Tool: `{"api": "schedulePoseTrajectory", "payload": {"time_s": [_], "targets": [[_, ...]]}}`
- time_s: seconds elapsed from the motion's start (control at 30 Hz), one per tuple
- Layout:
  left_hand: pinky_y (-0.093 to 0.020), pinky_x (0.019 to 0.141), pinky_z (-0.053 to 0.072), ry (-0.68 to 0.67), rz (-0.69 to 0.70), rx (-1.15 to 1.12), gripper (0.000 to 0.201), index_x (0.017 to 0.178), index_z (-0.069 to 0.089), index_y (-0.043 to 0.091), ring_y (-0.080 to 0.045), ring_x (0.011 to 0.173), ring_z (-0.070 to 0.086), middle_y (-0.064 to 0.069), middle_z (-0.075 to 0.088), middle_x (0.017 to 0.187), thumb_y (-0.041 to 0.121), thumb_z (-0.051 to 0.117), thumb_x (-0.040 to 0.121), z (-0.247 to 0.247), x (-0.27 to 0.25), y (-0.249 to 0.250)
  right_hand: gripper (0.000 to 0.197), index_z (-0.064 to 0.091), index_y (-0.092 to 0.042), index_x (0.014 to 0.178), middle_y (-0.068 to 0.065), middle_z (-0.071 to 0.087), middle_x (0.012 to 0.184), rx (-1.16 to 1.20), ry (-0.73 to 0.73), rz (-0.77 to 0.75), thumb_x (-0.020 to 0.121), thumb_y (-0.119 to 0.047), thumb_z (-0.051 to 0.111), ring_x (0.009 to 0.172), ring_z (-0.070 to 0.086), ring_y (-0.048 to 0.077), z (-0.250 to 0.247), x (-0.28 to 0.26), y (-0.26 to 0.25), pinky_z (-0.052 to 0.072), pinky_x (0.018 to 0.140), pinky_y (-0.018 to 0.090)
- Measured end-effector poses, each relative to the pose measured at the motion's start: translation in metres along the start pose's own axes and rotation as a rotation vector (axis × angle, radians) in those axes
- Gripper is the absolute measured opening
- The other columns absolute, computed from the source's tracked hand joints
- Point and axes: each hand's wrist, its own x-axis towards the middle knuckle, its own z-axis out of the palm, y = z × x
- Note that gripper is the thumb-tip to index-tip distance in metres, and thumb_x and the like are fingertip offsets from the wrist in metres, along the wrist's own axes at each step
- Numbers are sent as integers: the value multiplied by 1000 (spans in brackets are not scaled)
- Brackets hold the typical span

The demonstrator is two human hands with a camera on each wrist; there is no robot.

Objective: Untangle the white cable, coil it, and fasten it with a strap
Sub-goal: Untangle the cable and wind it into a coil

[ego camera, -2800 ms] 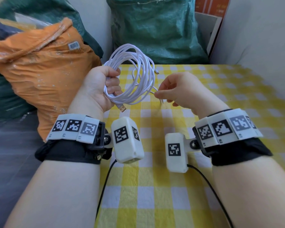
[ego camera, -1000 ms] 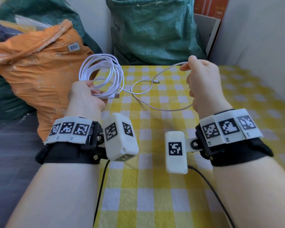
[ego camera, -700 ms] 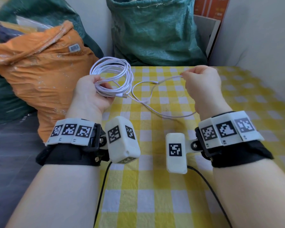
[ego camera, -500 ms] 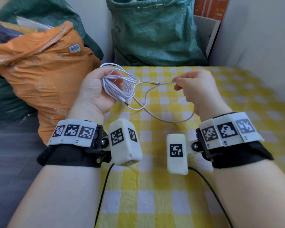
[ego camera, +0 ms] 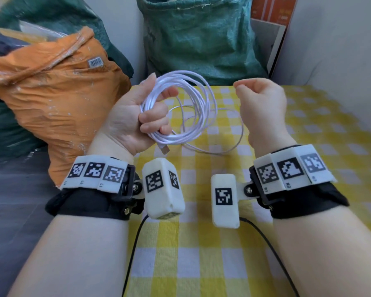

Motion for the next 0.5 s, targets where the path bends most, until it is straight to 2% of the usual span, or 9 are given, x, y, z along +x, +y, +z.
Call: {"api": "schedulePoseTrajectory", "payload": {"time_s": [0.07, 0.1, 0.2, 0.27, 0.33, 0.4, 0.43, 0.5], "targets": [[-18, 41, 36, -71, -78, 87, 45, 89, 58, 10, -2, 23, 25, 11, 28, 30, 49, 35, 86, 1, -1, -1, 17, 67, -23, 97, -16, 59, 79, 49, -34, -10, 91, -31, 53, 81, 55, 6, 1, -3, -5, 48, 81, 29], [-19, 41, 37, -110, -110, 140, 47, 90, 58, 10, -2, 23, 25, 12, 29, 31, 50, 34, 88, 2, -1, -2, 21, 66, -23, 101, -18, 61, 85, 97, -86, -11, 92, -37, 53, 85, 56, 3, 1, -5, -8, 47, 83, 25], [-20, 41, 37, -214, -209, 270, 58, 86, 64, 9, -2, 24, 24, 10, 29, 32, 58, 32, 84, 7, 0, -4, 32, 61, -24, 113, -15, 64, 112, 206, -403, -57, 92, -47, 53, 96, 56, -10, -1, -14, -15, 41, 78, 9], [-20, 40, 35, -237, -263, 358, 65, 76, 66, 11, -4, 24, 23, 8, 28, 32, 65, 28, 76, 11, 1, -6, 50, 56, -19, 126, -9, 61, 122, 183, -647, -111, 84, -46, 64, 91, 57, -7, 0, -20, -17, 43, 77, 10], [-22, 41, 33, -225, -290, 422, 66, 59, 63, 14, -7, 25, 20, 6, 27, 32, 68, 27, 73, 16, 3, -9, 57, 56, -13, 126, -1, 65, 116, 109, -856, -157, 76, -35, 73, 83, 61, 2, 2, -21, -15, 50, 77, 23], [-22, 41, 31, -185, -315, 423, 60, 48, 54, 17, -9, 24, 19, 5, 27, 31, 66, 31, 75, 18, 4, -9, 43, 64, -9, 113, 11, 70, 102, 27, -928, -179, 75, -24, 76, 85, 63, 11, 1, -22, -13, 51, 85, 36], [-22, 40, 32, -169, -321, 413, 57, 50, 52, 17, -9, 24, 20, 4, 27, 31, 63, 34, 77, 18, 4, -9, 37, 66, -7, 106, 16, 70, 93, 19, -917, -165, 75, -22, 76, 80, 62, 15, 0, -21, -13, 51, 81, 40], [-21, 40, 33, -136, -297, 395, 49, 62, 52, 14, -9, 24, 20, 5, 27, 32, 55, 36, 85, 17, 6, -7, 27, 67, -5, 96, 11, 60, 74, 49, -875, -116, 77, -22, 76, 63, 54, 17, -1, -21, -12, 48, 67, 38]]}}
